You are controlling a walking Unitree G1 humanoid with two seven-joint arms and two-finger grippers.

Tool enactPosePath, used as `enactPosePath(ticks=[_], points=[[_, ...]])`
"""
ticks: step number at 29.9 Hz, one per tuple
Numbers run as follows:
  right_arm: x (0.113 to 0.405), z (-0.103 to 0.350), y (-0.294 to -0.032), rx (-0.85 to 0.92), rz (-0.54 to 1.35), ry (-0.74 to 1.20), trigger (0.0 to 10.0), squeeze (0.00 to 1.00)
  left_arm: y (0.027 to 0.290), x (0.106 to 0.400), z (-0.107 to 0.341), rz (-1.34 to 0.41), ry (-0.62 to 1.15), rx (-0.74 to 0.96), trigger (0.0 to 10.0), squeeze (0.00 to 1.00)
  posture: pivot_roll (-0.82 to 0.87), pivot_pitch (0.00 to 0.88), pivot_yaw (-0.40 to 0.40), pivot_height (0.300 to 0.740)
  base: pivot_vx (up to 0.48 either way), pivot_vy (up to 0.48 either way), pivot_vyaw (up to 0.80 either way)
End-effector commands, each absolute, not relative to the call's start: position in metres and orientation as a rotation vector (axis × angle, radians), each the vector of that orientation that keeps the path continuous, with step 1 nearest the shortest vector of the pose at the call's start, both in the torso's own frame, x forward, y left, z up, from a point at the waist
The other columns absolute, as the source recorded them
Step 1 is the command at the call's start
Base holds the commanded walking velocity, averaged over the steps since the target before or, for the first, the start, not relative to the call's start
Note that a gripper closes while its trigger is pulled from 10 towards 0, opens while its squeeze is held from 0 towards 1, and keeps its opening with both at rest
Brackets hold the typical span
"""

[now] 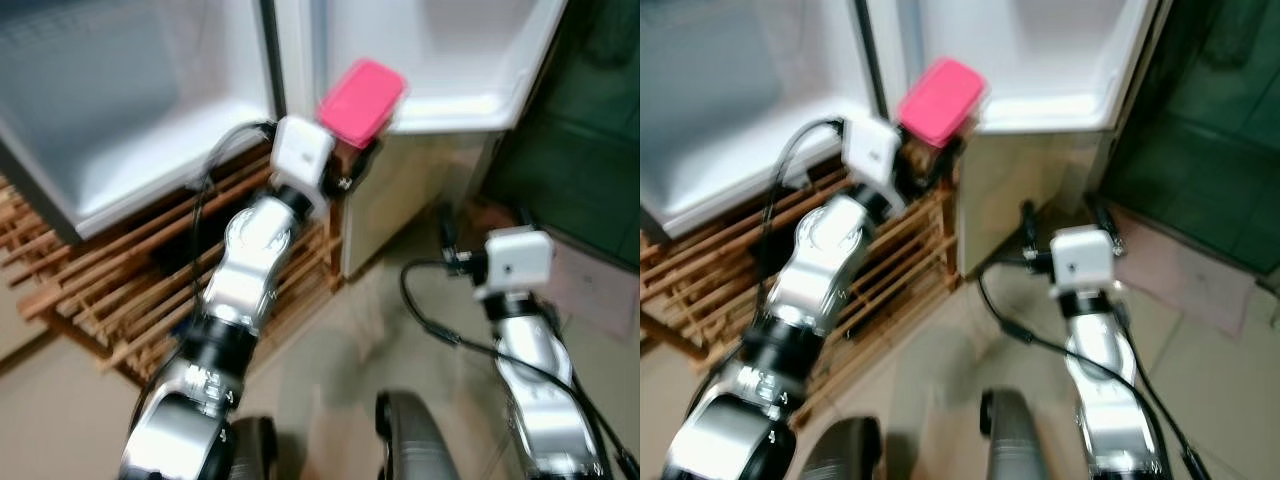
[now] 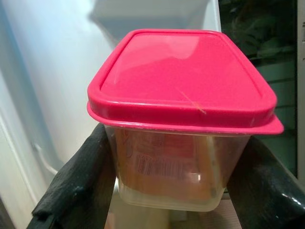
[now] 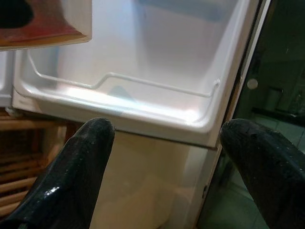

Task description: Restocking fridge

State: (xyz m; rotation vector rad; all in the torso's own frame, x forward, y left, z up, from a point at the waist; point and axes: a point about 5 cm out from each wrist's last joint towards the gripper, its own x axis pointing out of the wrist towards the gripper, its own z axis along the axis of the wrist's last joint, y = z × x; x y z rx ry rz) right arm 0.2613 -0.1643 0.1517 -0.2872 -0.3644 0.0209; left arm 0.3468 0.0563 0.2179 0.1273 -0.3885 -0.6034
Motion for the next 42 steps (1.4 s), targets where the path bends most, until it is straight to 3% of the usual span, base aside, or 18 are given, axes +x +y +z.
enactPosePath(ticks=[1, 5, 13, 19, 31, 42], points=[[0.259, 0.156, -0.157, -0.272, 0.037, -0.380, 10.0, 0.00, 0.065, 0.348, 0.226, -0.595, -0.410, 0.125, 10.0, 0.00, -0.17, 0.000, 0.072, 0.609, 0.465, 0.000, -0.80], [0.258, 0.156, -0.156, -0.281, 0.033, -0.380, 10.0, 0.00, 0.065, 0.348, 0.228, -0.593, -0.414, 0.124, 10.0, 0.00, -0.17, 0.000, 0.078, 0.609, 0.465, 0.000, -0.80], [0.254, 0.149, -0.154, -0.277, 0.047, -0.353, 10.0, 0.00, 0.070, 0.354, 0.235, -0.568, -0.425, 0.122, 10.0, 0.00, -0.17, 0.000, 0.088, 0.609, 0.456, 0.000, 0.00], [0.254, 0.150, -0.154, -0.276, 0.043, -0.352, 10.0, 0.00, 0.079, 0.360, 0.241, -0.504, -0.425, 0.157, 10.0, 0.00, -0.17, 0.000, 0.092, 0.609, 0.000, 0.000, 0.00], [0.248, 0.150, -0.146, -0.263, 0.055, -0.357, 10.0, 0.00, 0.086, 0.377, 0.259, -0.541, -0.421, 0.256, 10.0, 0.00, -0.17, 0.029, 0.109, 0.609, 0.000, 0.000, 0.00], [0.211, 0.147, -0.136, -0.251, 0.021, -0.316, 10.0, 0.00, 0.066, 0.390, 0.272, -0.833, -0.376, 0.454, 10.0, 0.00, -0.26, 0.131, 0.193, 0.609, 0.000, 0.000, 0.00]])
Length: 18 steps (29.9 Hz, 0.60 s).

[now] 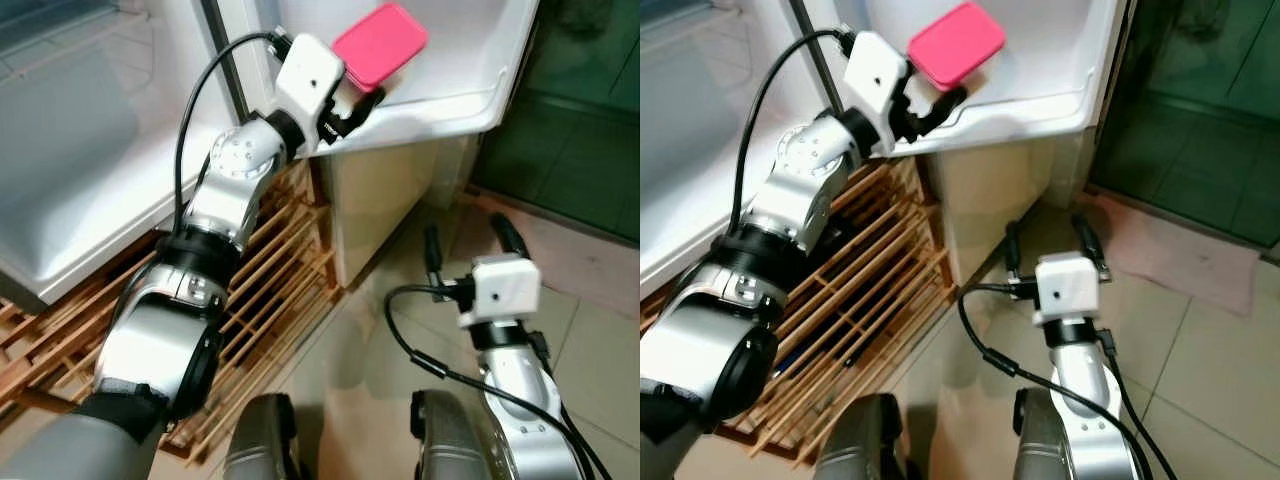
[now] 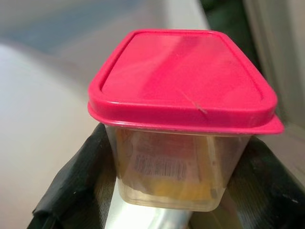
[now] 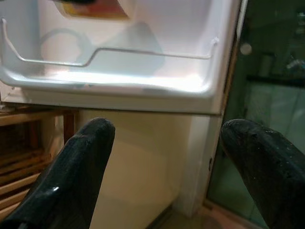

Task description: Restocking fridge

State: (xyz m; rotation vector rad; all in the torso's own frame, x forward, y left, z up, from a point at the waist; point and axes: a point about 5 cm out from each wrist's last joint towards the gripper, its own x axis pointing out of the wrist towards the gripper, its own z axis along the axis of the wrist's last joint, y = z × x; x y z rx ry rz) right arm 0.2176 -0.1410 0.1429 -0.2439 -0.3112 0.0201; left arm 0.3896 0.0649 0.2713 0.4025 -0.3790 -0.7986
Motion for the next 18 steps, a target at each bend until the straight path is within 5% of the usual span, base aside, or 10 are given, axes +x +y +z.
enactPosePath(ticks=[1, 9, 18], points=[[0.206, 0.146, -0.136, -0.255, 0.017, -0.312, 10.0, 0.00, 0.065, 0.390, 0.272, -0.844, -0.380, 0.473, 10.0, 0.00, -0.27, 0.140, 0.202, 0.609, 0.000, 0.000, 0.00], [0.183, 0.145, -0.141, -0.269, -0.042, -0.269, 10.0, 0.00, 0.059, 0.393, 0.290, -0.869, -0.436, 0.464, 10.0, 0.00, -0.34, 0.172, 0.219, 0.609, 0.000, 0.000, 0.00], [0.182, 0.146, -0.152, -0.293, -0.079, -0.250, 10.0, 0.00, 0.054, 0.378, 0.280, -1.050, -0.399, 0.193, 10.0, 0.00, -0.35, 0.133, 0.189, 0.609, 0.000, 0.000, 0.00]])
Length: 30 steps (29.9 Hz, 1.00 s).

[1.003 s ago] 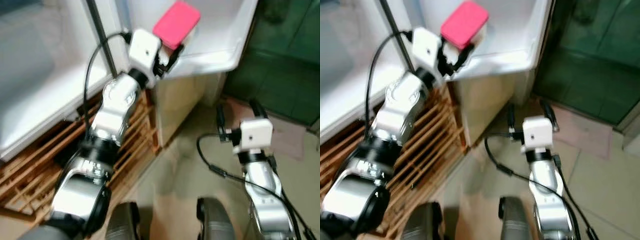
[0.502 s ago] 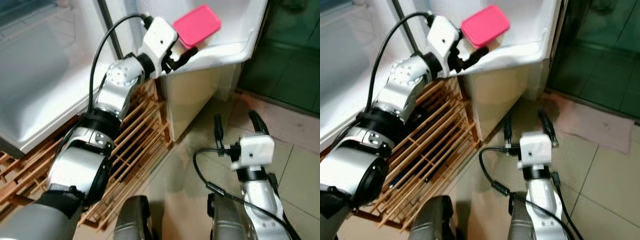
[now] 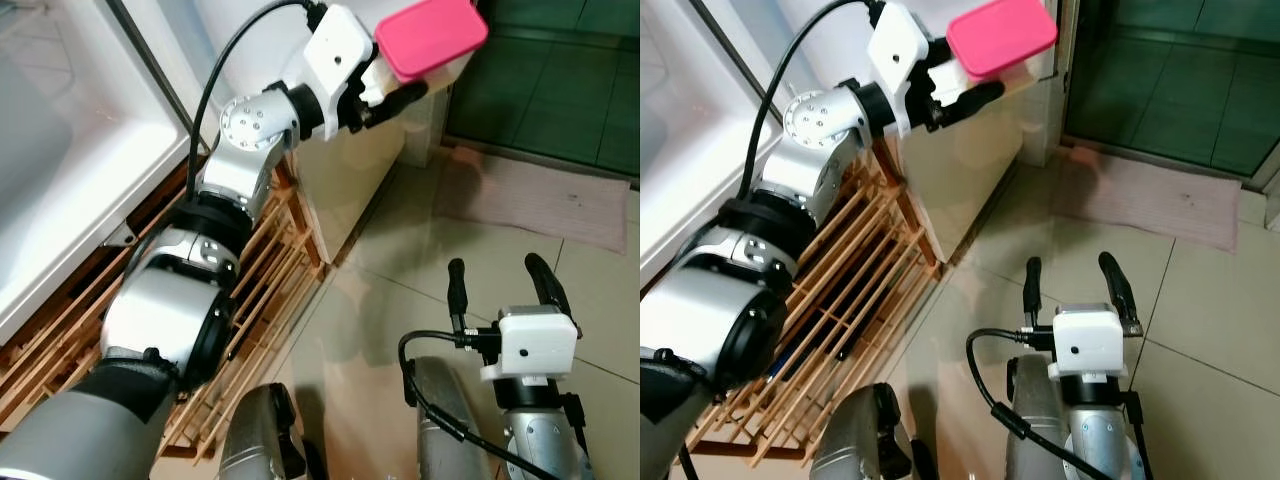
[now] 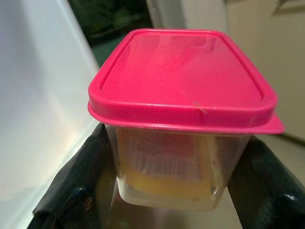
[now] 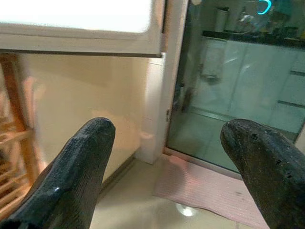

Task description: Restocking fridge

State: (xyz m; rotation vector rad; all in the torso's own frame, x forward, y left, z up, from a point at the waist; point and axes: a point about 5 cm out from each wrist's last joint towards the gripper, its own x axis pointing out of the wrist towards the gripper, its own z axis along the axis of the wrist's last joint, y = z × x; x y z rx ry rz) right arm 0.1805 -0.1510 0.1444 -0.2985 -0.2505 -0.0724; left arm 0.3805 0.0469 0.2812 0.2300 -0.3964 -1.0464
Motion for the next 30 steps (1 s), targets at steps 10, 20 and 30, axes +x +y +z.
enactPosePath(ticks=[10, 20, 30], points=[[0.208, 0.150, -0.155, -0.274, -0.057, -0.291, 10.0, 0.00, 0.079, 0.391, 0.287, -0.810, -0.433, 0.162, 10.0, 0.00, -0.30, 0.051, 0.153, 0.609, 0.000, 0.000, 0.00], [0.221, 0.154, -0.166, -0.265, -0.096, -0.309, 10.0, 0.00, 0.079, 0.362, 0.292, -0.780, -0.555, 0.001, 10.0, 0.00, -0.28, 0.015, 0.136, 0.609, 0.132, 0.000, 0.00], [0.225, 0.149, -0.169, -0.240, -0.106, -0.297, 10.0, 0.00, 0.074, 0.346, 0.280, -0.824, -0.510, 0.017, 10.0, 0.00, -0.27, 0.000, 0.131, 0.609, 0.464, 0.000, 0.00]])
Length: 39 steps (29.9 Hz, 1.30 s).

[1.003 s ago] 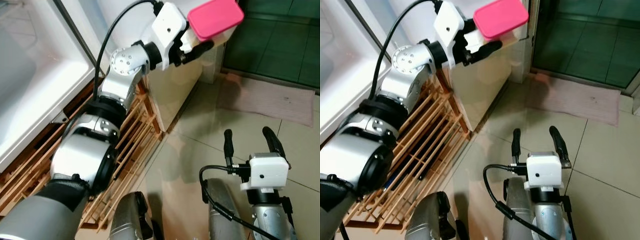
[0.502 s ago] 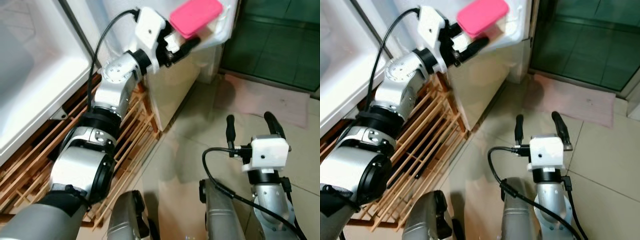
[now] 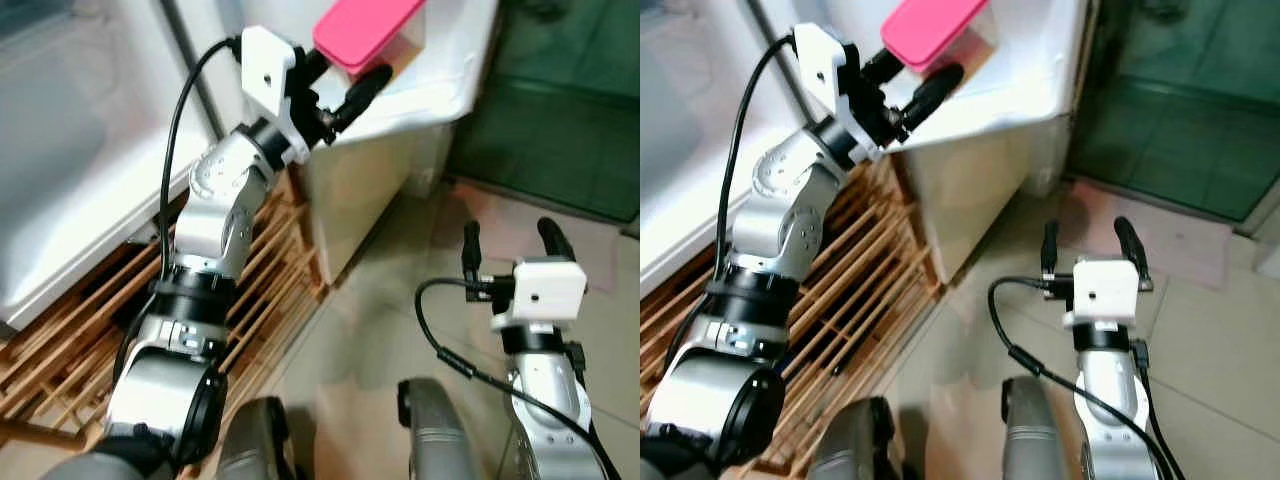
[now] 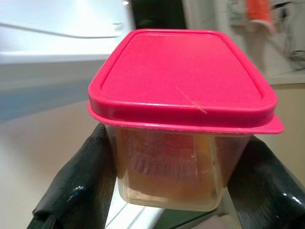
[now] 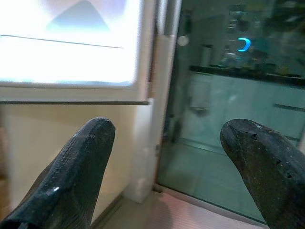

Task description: Restocking fridge

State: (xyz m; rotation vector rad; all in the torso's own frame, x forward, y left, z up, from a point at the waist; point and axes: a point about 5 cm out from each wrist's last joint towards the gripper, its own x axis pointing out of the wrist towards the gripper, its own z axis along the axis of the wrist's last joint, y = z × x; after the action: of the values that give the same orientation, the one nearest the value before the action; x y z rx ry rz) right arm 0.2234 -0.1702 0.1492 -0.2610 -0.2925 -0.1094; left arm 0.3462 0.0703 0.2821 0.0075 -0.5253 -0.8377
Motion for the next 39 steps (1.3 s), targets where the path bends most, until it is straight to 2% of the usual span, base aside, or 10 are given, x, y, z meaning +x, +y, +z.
enactPosePath(ticks=[1, 14, 21, 31, 39], points=[[0.226, 0.149, -0.170, -0.244, -0.103, -0.295, 10.0, 0.00, 0.073, 0.345, 0.278, -0.818, -0.494, 0.026, 10.0, 0.00, -0.27, 0.000, 0.129, 0.609, 0.000, 0.000, 0.00], [0.226, 0.151, -0.172, -0.265, -0.076, -0.307, 10.0, 0.00, 0.067, 0.339, 0.261, -0.821, -0.426, 0.060, 10.0, 0.00, -0.27, 0.000, 0.104, 0.662, 0.000, 0.000, 0.00], [0.227, 0.152, -0.169, -0.269, -0.063, -0.316, 10.0, 0.00, 0.067, 0.345, 0.263, -0.834, -0.421, 0.121, 10.0, 0.00, -0.27, 0.000, 0.116, 0.662, 0.000, 0.000, 0.00], [0.222, 0.149, -0.167, -0.259, -0.072, -0.302, 10.0, 0.00, 0.062, 0.350, 0.258, -0.832, -0.404, 0.154, 10.0, 0.00, -0.28, 0.030, 0.139, 0.720, 0.000, 0.000, 0.00], [0.218, 0.146, -0.165, -0.246, -0.087, -0.277, 10.0, 0.00, 0.056, 0.363, 0.252, -0.832, -0.383, 0.225, 10.0, 0.00, -0.28, 0.070, 0.151, 0.725, 0.000, 0.000, 0.00]])
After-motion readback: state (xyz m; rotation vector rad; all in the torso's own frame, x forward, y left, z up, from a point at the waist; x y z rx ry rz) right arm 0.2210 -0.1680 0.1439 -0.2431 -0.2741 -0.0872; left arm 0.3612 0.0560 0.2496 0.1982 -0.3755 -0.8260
